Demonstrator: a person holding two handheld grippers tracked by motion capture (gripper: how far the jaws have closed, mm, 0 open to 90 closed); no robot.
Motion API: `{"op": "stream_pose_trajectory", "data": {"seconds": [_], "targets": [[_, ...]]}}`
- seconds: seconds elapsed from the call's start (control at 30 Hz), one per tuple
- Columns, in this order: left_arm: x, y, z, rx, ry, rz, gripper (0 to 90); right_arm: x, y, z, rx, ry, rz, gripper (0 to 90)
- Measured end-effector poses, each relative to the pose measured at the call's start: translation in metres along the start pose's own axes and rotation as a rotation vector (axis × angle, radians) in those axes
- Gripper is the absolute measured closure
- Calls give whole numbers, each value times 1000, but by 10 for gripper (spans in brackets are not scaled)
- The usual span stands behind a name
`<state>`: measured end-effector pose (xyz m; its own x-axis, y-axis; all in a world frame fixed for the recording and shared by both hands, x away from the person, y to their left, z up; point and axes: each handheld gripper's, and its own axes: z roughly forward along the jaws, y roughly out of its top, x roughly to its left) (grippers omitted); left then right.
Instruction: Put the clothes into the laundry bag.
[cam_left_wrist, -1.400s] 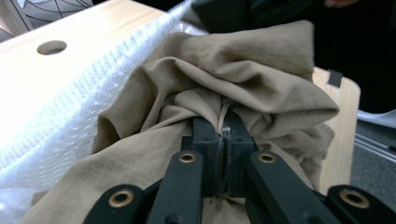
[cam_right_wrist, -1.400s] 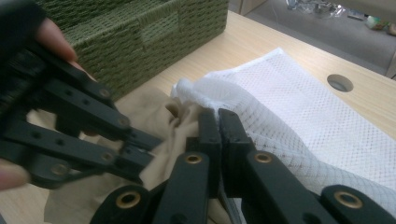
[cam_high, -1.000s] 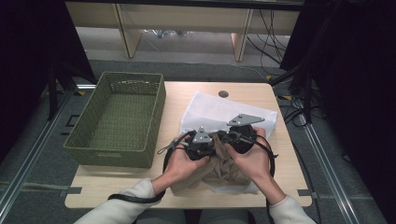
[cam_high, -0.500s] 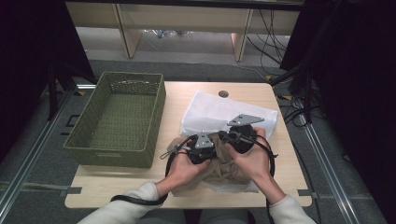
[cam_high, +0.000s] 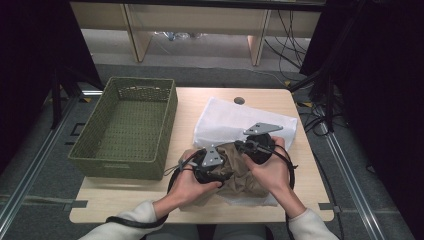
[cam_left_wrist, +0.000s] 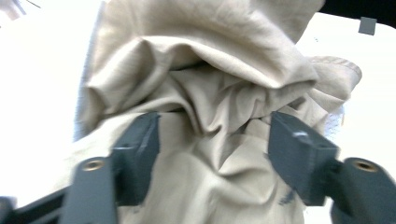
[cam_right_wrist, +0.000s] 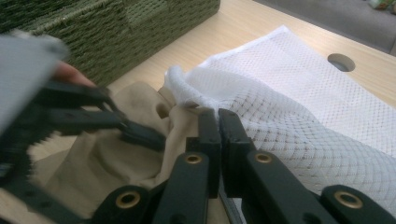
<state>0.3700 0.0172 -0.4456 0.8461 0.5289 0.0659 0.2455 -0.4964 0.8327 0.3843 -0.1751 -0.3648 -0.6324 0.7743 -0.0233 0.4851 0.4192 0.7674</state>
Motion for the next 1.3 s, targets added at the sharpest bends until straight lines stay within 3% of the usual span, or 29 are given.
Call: {"op": "stream_pose_trajectory", "data": {"seconds": [0.03,0.07,0.17,0.23,0.33,0.5,0.57,0.63,0.67,0.8,0.97,1.17,1.2,1.23,1.3], "targets": [[0,-1,-5,4,11,19,298,0,0,0,1,-1,0,899],[-2,-3,-9,-2,21,0,281,0,0,0,-1,-3,4,899],[-2,-10,-19,11,24,13,255,0,1,0,0,-5,-12,899],[0,-16,-22,36,30,26,233,2,1,-1,7,-12,17,898],[2,-25,-24,69,47,13,202,2,1,-1,10,-11,17,898],[11,-40,-9,179,36,15,155,1,1,1,11,0,0,899],[9,-45,-1,199,24,26,156,3,0,2,9,-1,8,899],[8,-46,5,210,22,26,171,1,0,2,10,0,-21,899],[7,-46,7,212,19,34,189,3,0,3,5,1,3,898],[7,-45,12,228,32,60,331,2,0,2,10,-3,-13,898],[7,-48,18,244,38,55,505,5,-1,3,24,0,17,899],[6,-47,22,250,40,56,683,3,-1,5,17,-2,-31,899],[6,-47,21,249,40,55,706,6,-1,4,32,1,6,899],[6,-48,21,249,38,55,734,4,-1,5,24,8,-18,899],[6,-48,21,240,39,44,770,5,-1,4,24,9,0,899]]}}
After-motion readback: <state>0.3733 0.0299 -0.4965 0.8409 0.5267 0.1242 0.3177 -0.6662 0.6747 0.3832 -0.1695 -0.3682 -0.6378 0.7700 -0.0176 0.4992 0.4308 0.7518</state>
